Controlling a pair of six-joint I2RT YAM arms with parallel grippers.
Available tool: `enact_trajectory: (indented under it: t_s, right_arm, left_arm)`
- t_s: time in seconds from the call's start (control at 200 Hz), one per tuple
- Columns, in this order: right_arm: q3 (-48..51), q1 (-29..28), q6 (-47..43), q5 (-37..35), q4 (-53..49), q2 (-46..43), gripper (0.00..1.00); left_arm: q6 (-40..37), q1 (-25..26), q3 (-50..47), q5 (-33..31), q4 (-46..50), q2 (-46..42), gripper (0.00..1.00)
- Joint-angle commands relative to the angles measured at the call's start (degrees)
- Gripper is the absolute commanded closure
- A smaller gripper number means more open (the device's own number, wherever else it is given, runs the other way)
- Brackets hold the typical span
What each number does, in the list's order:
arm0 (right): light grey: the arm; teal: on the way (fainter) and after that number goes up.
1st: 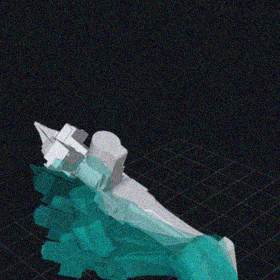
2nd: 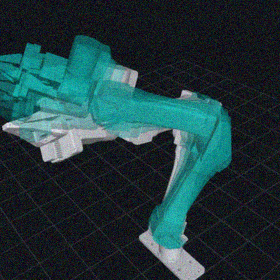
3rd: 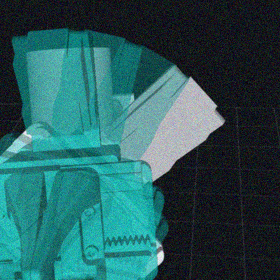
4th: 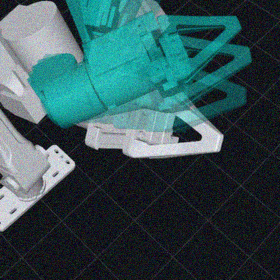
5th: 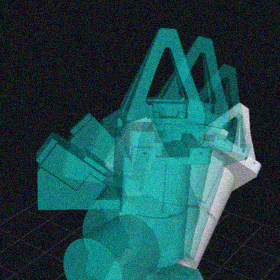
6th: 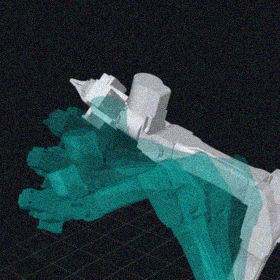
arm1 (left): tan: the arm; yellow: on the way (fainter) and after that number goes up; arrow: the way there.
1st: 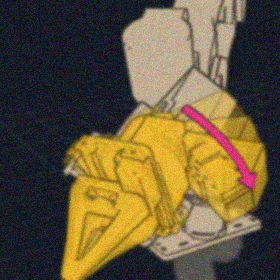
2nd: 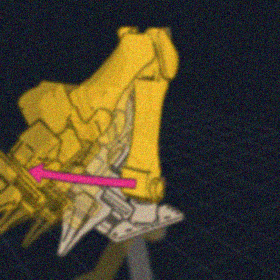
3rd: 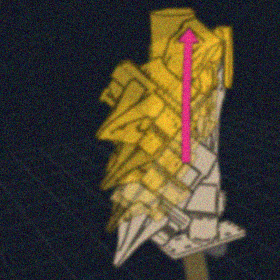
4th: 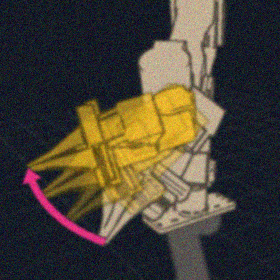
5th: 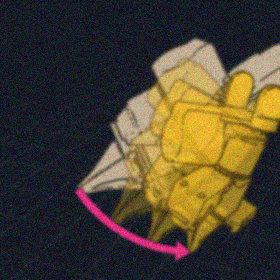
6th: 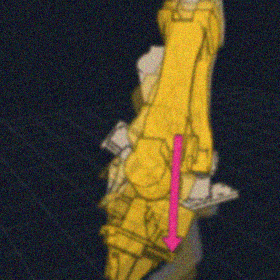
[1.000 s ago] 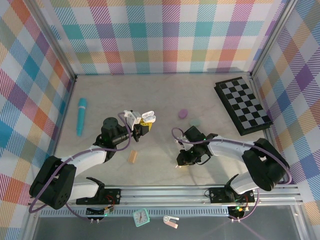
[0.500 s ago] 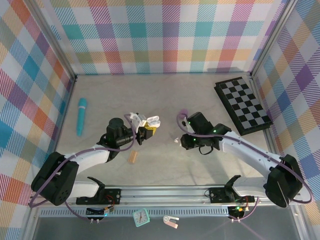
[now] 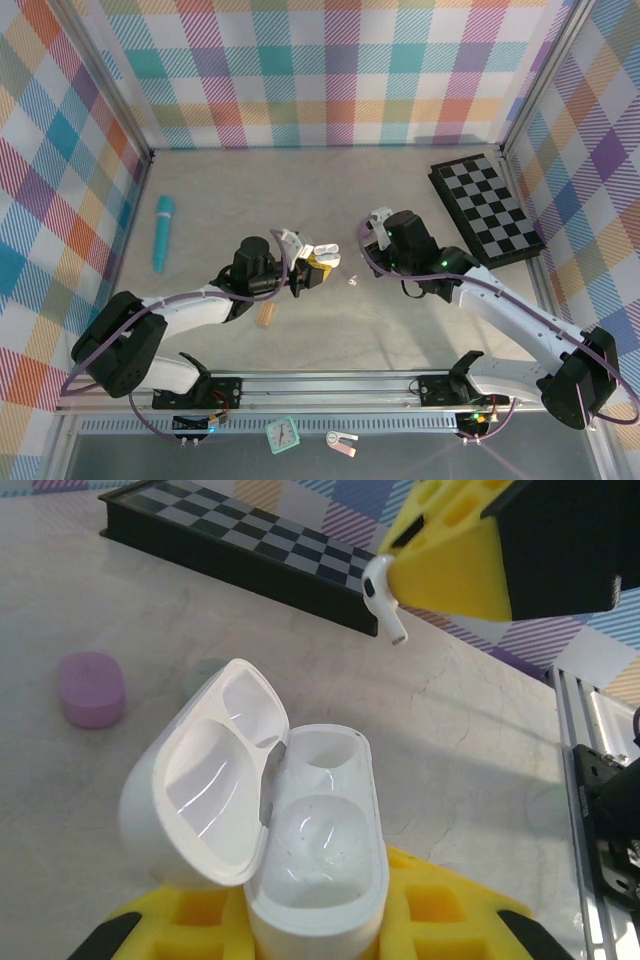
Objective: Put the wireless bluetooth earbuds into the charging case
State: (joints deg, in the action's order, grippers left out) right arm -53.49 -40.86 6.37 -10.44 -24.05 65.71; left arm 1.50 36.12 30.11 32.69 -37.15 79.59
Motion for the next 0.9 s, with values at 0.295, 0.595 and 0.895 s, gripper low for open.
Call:
enact_trajectory:
  t_s: [0.295, 0.595, 0.895]
  right_arm:
    - [-1.3, -0.5, -3.0, 4.2, 7.7, 0.0, 0.82]
    - [-1.3, -1.0, -3.8, 5.8, 8.6, 1.0, 0.82]
    - [-1.8, -1.7, -4.7, 6.4, 9.1, 2.6, 0.82]
  left_arm:
    - [9.4, 5.0, 5.7, -2.8, -4.7, 6.0, 0.91]
    - [11.2, 6.5, 8.2, -2.8, -4.0, 7.5, 0.90]
    - [11.6, 7.1, 10.3, -3.2, -3.8, 8.3, 0.90]
